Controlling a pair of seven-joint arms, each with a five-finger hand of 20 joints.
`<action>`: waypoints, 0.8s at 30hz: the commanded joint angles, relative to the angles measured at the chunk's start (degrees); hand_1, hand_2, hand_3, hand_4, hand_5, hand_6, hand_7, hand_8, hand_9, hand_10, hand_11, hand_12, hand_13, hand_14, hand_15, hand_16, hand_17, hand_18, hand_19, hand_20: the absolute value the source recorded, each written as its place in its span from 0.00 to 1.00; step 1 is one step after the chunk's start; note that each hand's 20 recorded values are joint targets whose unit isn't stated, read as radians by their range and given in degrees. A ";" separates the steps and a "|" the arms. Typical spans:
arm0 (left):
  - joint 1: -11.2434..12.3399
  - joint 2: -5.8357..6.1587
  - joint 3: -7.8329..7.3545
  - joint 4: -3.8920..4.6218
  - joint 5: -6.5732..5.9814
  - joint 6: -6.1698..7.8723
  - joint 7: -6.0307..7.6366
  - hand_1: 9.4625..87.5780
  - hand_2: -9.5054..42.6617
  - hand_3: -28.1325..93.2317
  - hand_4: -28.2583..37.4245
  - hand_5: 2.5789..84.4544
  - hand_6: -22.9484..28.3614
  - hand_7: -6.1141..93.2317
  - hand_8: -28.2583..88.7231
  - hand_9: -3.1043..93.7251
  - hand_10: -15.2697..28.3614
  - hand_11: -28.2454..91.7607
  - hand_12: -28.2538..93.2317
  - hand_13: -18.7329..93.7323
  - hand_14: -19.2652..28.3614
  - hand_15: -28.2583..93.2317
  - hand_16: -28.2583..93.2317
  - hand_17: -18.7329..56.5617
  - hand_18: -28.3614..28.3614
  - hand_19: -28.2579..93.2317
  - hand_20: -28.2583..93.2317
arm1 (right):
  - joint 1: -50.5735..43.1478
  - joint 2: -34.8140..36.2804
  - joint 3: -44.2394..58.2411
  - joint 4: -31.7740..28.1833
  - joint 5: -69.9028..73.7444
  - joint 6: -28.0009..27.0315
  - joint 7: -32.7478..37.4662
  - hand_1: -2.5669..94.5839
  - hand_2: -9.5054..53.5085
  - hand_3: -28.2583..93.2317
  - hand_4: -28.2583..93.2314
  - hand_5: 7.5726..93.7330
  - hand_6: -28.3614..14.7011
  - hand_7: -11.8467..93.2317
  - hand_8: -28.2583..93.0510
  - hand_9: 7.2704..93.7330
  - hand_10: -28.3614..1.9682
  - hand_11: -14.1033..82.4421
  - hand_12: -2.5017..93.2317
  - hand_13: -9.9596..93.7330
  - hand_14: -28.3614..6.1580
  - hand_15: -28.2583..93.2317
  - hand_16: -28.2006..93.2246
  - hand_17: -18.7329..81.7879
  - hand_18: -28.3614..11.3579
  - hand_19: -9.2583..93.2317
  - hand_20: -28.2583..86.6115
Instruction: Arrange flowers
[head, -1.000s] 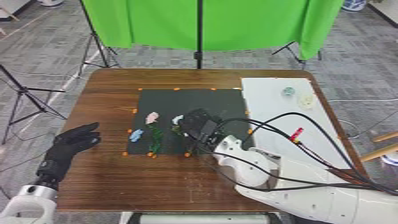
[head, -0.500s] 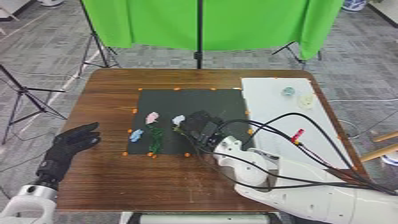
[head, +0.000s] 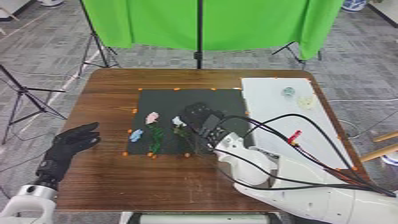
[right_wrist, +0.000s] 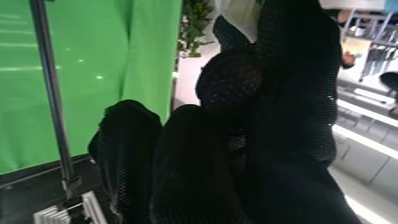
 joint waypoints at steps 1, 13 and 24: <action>0.56 -0.26 -0.08 -0.17 0.16 -0.82 -0.82 0.40 0.00 0.76 0.31 0.50 0.54 0.19 0.19 0.49 0.65 0.41 0.32 0.52 0.77 0.41 0.22 0.37 0.73 0.31 0.38 | -0.67 -0.52 2.66 -0.15 1.66 3.44 0.08 0.97 0.00 0.00 0.59 0.88 0.64 0.35 0.38 0.91 0.61 0.72 0.40 1.00 0.80 0.83 0.54 0.89 0.32 1.00 0.86; 0.41 -0.09 -0.07 -0.07 0.19 -1.34 -1.15 0.40 0.00 0.76 0.31 0.50 0.54 0.19 0.19 0.49 0.65 0.41 0.32 0.52 0.77 0.41 0.22 0.36 0.73 0.31 0.38 | -2.61 -0.91 5.50 -2.32 16.62 2.78 -0.30 0.96 0.00 0.00 0.61 0.87 0.64 0.36 0.38 0.91 0.61 0.72 0.40 1.00 0.79 0.83 0.54 0.89 0.31 1.00 0.87; 0.30 0.31 0.13 -0.06 0.08 -1.39 -1.13 0.40 0.00 0.76 0.31 0.50 0.54 0.19 0.19 0.49 0.65 0.41 0.32 0.52 0.77 0.41 0.22 0.36 0.73 0.31 0.38 | -5.29 -0.14 9.24 -3.09 20.47 3.12 -0.79 0.94 0.00 0.00 0.62 0.84 0.65 0.38 0.39 0.89 0.60 0.71 0.40 0.99 0.78 0.82 0.54 0.87 0.31 1.00 0.86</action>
